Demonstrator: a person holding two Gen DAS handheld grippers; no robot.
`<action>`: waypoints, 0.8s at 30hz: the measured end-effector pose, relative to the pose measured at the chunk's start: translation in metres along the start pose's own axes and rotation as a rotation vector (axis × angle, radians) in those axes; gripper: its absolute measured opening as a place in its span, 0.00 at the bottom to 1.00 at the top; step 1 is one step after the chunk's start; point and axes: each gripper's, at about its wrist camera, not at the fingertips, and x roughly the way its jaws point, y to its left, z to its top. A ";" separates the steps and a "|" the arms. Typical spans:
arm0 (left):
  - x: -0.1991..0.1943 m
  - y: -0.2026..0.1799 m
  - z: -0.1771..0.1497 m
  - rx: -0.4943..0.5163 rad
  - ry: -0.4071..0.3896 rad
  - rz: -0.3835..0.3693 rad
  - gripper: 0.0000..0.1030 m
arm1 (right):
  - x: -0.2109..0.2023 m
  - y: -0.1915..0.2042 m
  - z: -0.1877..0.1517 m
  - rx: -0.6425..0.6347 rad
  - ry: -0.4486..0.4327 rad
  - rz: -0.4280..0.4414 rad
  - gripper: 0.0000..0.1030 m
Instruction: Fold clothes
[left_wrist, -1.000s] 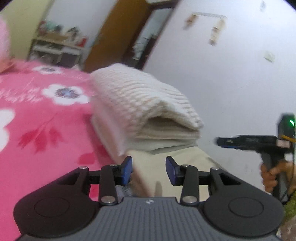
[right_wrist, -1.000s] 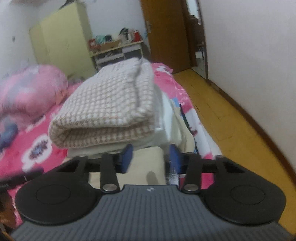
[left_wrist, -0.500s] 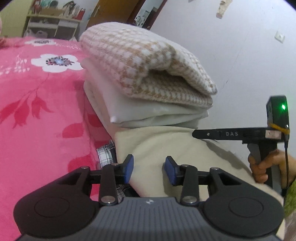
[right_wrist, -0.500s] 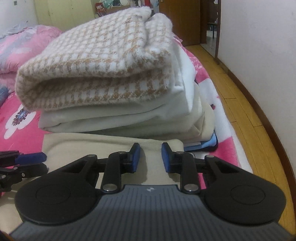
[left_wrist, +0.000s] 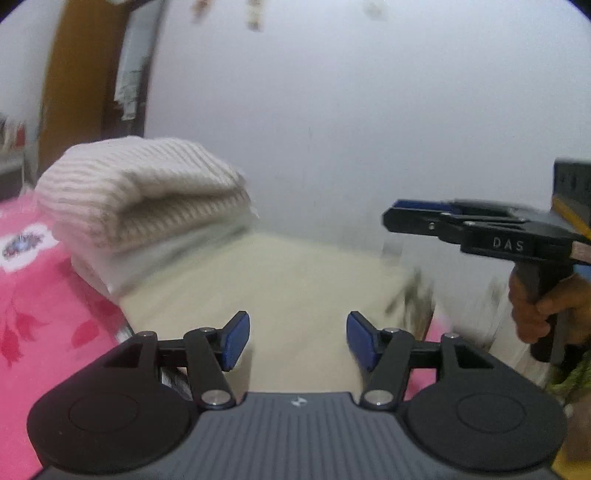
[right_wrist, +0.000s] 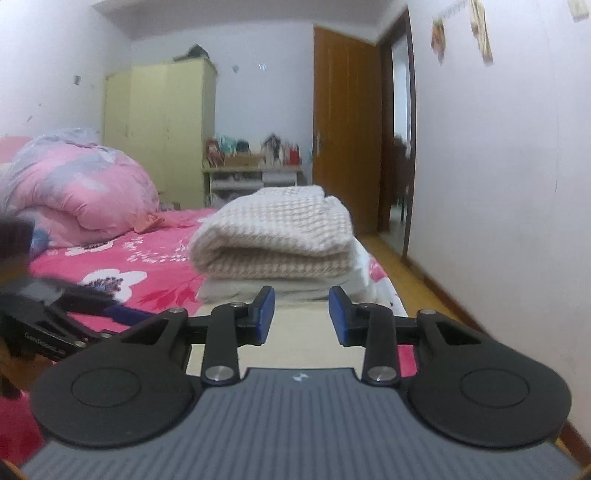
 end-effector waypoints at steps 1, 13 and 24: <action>0.003 -0.003 -0.009 0.018 0.004 0.010 0.60 | 0.001 0.004 -0.011 -0.003 -0.017 -0.014 0.36; 0.014 0.006 -0.037 0.090 -0.037 0.038 0.79 | 0.013 0.057 -0.135 -0.039 -0.221 -0.181 0.47; 0.008 0.000 -0.035 0.073 -0.035 0.074 0.79 | 0.015 0.064 -0.145 -0.063 -0.262 -0.195 0.48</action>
